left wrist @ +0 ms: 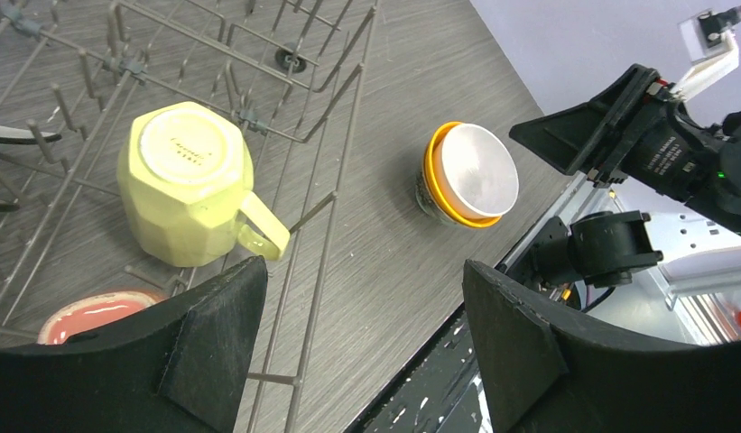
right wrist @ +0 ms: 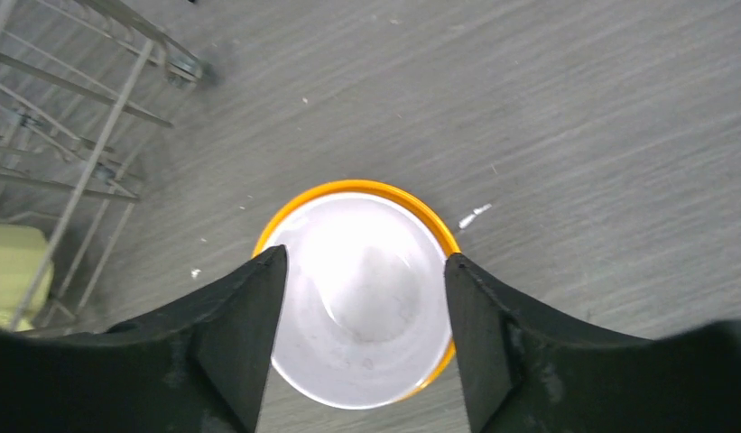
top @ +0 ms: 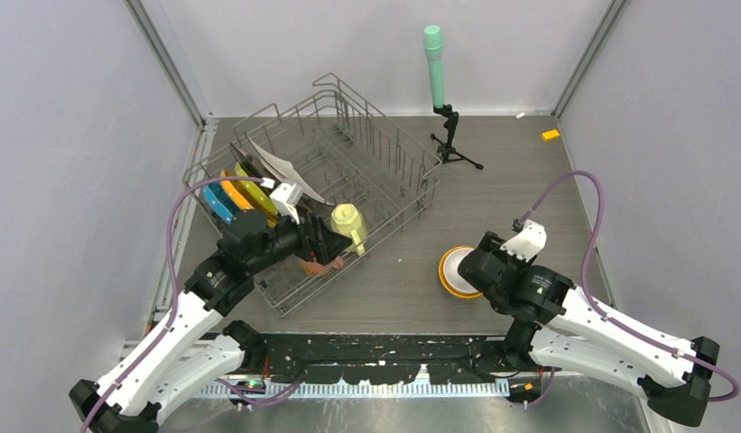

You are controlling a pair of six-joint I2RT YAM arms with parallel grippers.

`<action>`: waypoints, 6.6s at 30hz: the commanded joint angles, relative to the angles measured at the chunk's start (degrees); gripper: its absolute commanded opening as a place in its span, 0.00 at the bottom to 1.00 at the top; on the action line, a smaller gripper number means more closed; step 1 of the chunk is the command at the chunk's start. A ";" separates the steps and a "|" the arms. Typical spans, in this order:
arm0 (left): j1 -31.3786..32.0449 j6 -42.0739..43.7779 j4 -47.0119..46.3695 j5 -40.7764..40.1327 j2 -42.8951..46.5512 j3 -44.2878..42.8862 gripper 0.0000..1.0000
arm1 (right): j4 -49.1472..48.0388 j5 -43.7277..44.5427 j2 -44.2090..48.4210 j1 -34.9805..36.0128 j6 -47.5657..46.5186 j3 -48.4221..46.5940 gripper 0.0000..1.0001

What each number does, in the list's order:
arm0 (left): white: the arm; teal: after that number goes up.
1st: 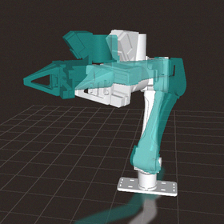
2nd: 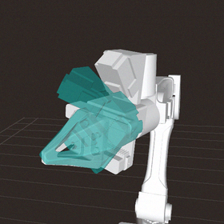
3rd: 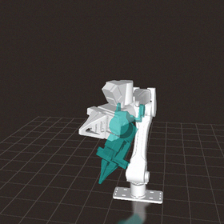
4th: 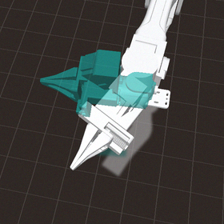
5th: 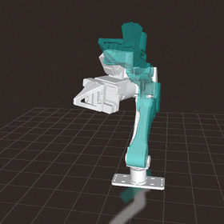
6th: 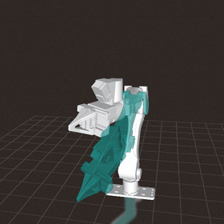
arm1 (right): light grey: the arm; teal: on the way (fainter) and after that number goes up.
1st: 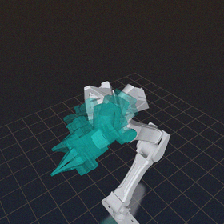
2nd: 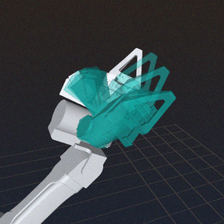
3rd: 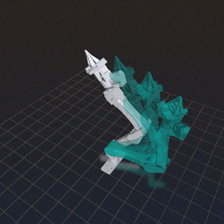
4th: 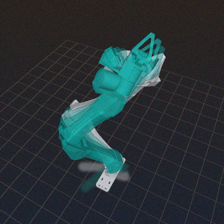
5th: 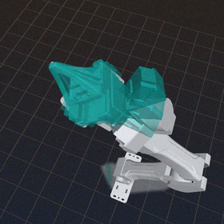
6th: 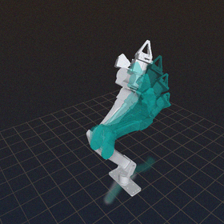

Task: Load the mixed dishes into the dish rack
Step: Pick up the bowl from the center of the board.

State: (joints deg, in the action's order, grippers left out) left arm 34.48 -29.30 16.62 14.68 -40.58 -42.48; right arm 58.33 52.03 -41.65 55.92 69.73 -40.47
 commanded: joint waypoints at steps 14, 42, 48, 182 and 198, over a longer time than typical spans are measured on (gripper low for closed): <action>1.91 0.85 -4.01 -3.34 1.62 1.35 0.83 | 1.82 -4.70 7.30 0.11 4.24 6.09 0.34; 1.91 0.91 -1.63 -5.80 5.35 2.93 0.85 | 2.11 -5.41 2.02 0.07 8.55 6.53 0.37; 1.96 1.00 -1.71 -5.73 5.42 3.11 0.85 | 0.02 -6.46 0.62 0.07 8.31 7.55 0.35; 3.68 -0.07 -5.30 1.37 -1.36 1.32 0.84 | -1.10 -0.30 5.60 0.07 -3.47 -1.41 0.00; 26.85 -8.72 -0.51 -23.07 -29.12 -17.77 0.78 | -6.81 -4.82 6.85 0.05 -6.13 0.48 0.00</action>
State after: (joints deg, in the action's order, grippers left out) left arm 58.04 -34.74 15.84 -1.34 -64.53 -54.33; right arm 55.70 46.19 -35.94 55.88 63.29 -39.68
